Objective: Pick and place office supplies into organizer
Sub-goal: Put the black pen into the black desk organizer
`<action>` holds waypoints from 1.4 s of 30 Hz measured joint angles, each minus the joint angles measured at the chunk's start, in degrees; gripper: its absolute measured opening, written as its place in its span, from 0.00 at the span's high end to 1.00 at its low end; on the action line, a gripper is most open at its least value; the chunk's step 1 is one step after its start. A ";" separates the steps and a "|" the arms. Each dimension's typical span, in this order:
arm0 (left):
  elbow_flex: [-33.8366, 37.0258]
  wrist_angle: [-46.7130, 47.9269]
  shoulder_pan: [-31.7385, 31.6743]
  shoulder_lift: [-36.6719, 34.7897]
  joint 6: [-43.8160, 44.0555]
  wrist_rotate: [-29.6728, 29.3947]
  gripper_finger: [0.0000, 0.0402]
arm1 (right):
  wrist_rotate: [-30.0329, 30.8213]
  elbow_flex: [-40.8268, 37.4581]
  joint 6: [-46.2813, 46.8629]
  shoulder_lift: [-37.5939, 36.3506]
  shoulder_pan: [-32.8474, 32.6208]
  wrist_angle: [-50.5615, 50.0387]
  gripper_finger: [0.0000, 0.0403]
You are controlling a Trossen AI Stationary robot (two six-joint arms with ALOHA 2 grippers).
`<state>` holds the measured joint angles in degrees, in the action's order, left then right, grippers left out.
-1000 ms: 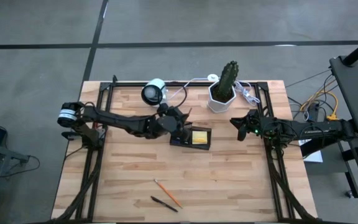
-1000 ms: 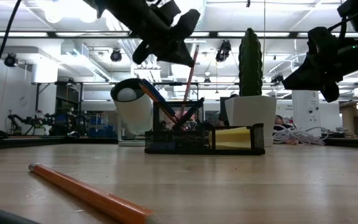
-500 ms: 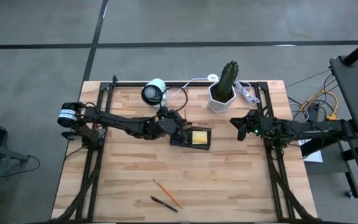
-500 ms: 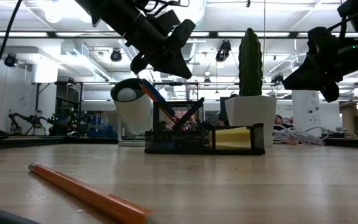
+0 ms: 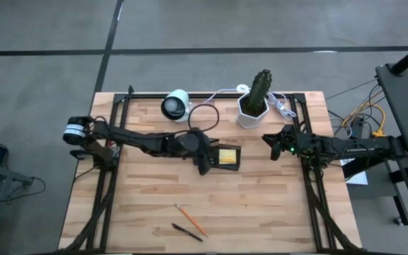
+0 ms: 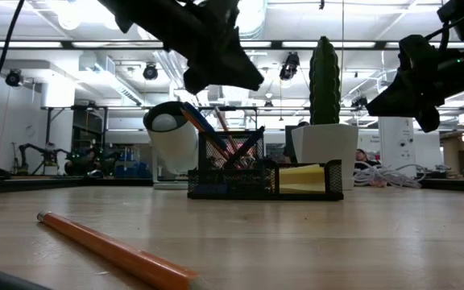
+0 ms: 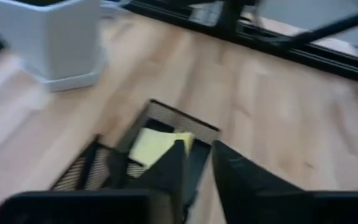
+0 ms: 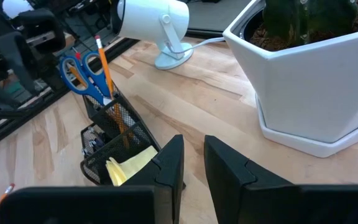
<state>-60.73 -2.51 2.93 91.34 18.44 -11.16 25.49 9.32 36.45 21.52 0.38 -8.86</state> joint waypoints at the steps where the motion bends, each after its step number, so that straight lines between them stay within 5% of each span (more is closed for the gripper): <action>1: 0.00 0.04 0.07 -0.19 -0.85 1.68 0.80 | 0.01 0.00 0.00 -0.01 0.00 -0.03 0.87; 7: -0.11 0.54 0.65 -1.18 -7.83 13.91 0.53 | -0.01 0.00 0.00 -0.01 0.00 -0.38 0.87; 12: -1.70 0.54 1.35 -1.34 -4.57 22.54 0.41 | -0.03 0.00 0.00 0.01 0.00 -0.44 0.87; 16: -4.82 4.56 4.37 -1.41 -4.12 26.86 0.40 | -0.20 0.00 0.01 -0.01 0.00 -0.69 0.87; 27: -14.51 40.52 16.25 -1.48 -8.64 25.59 0.40 | -0.20 0.00 0.02 0.03 0.00 -1.49 0.87; 42: -15.55 41.35 27.77 5.49 -3.79 25.26 0.40 | -0.17 0.00 -0.12 0.53 0.00 -1.71 0.87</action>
<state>-76.28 38.84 30.70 96.83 14.65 14.10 25.32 9.32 36.32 22.05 0.38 -10.57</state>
